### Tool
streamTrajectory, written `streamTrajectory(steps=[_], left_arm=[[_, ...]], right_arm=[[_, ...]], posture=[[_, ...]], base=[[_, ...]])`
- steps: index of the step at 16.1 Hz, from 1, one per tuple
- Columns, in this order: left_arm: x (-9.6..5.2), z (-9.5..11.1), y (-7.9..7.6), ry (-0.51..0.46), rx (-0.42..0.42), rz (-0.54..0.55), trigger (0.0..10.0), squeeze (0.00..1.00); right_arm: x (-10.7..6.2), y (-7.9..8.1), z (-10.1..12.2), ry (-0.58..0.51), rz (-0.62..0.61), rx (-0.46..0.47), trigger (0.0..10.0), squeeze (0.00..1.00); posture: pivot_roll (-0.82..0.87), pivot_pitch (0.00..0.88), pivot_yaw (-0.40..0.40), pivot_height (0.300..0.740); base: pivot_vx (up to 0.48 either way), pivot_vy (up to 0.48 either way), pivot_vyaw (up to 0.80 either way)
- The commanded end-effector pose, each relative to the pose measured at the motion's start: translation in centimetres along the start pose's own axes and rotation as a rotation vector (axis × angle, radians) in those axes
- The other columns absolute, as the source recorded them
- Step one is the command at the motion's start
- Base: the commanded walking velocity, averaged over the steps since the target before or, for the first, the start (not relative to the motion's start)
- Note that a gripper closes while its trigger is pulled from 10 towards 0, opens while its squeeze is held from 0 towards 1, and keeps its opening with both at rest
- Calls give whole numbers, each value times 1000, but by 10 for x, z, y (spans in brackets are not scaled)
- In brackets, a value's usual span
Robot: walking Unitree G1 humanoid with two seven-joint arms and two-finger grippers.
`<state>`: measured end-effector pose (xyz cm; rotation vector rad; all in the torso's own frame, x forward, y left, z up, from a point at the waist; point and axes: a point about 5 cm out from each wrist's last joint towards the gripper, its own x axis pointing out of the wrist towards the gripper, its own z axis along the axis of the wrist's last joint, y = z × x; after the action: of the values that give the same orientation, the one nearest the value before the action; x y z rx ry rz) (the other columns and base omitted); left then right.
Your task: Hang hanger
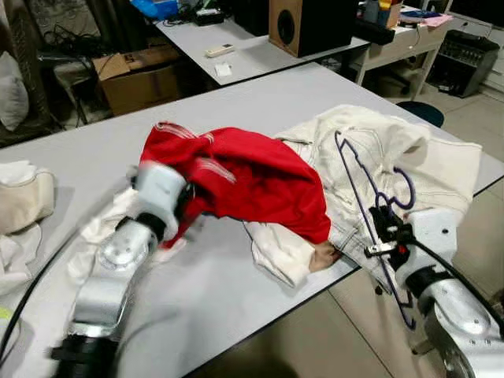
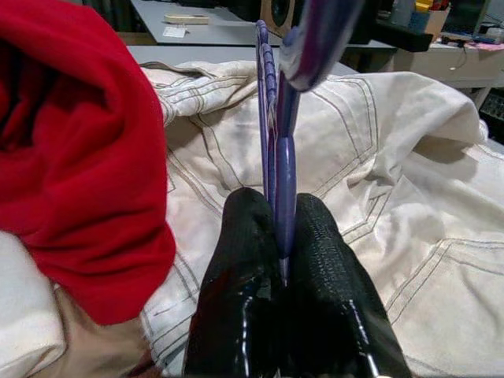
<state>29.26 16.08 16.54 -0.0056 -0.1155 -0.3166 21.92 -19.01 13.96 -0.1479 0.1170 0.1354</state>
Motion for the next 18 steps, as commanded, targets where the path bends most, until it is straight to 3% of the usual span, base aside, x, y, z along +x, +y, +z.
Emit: streamTrajectory(steps=[1, 2, 3, 4, 6, 7, 8, 9, 12, 18], left_arm=[[5, 54, 6, -272, -119, 14, 0, 0], [8, 81, 5, -386, -190, -24, 0, 0], [9, 90, 4, -418, -203, -53, 0, 0], [9, 91, 2, -411, -209, -79, 0, 0], [7, 66, -4, -272, -121, -107, 0, 0], [7, 59, -3, -225, -86, -93, 2314, 0], [8, 53, -3, -185, -72, -84, 10000, 0], [8, 34, 0, -65, 46, -56, 10000, 0], [2, 8, 5, 79, 95, -18, 10000, 0], [4, 5, -5, 63, 54, -5, 10000, 0]], right_arm=[[2, -1, 3, -21, 2, -8, 10000, 0], [3, -1, 4, -24, 0, -10, 10000, 0], [4, -1, 4, -27, 1, -12, 10000, 0], [5, -1, 5, -29, 2, -13, 10000, 0], [6, -1, 5, -34, -2, -10, 10000, 0], [6, -1, 5, -34, -3, -10, 10000, 0], [6, -1, 4, -34, -3, -9, 10000, 0], [6, -1, 5, -34, -5, -8, 10000, 0], [6, -1, 4, -33, -6, -7, 10000, 0], [8, 0, 4, -36, -2, -3, 10000, 0]], posture=[[-84, 0, 32, 740], [-82, 0, 30, 740], [-82, 0, 30, 740], [-83, 0, 31, 740], [-84, 0, 34, 740], [-83, 0, 35, 740], [-83, 0, 35, 740], [-82, 0, 36, 740], [-83, 0, 37, 740], [-81, 0, 37, 740]], base=[[0, 0, 0], [0, 0, 0], [0, 0, 0], [0, 0, 0], [0, 0, 0], [0, 0, 0], [0, 0, 0], [0, 0, 0], [0, 0, 0], [-140, 0, 0]])
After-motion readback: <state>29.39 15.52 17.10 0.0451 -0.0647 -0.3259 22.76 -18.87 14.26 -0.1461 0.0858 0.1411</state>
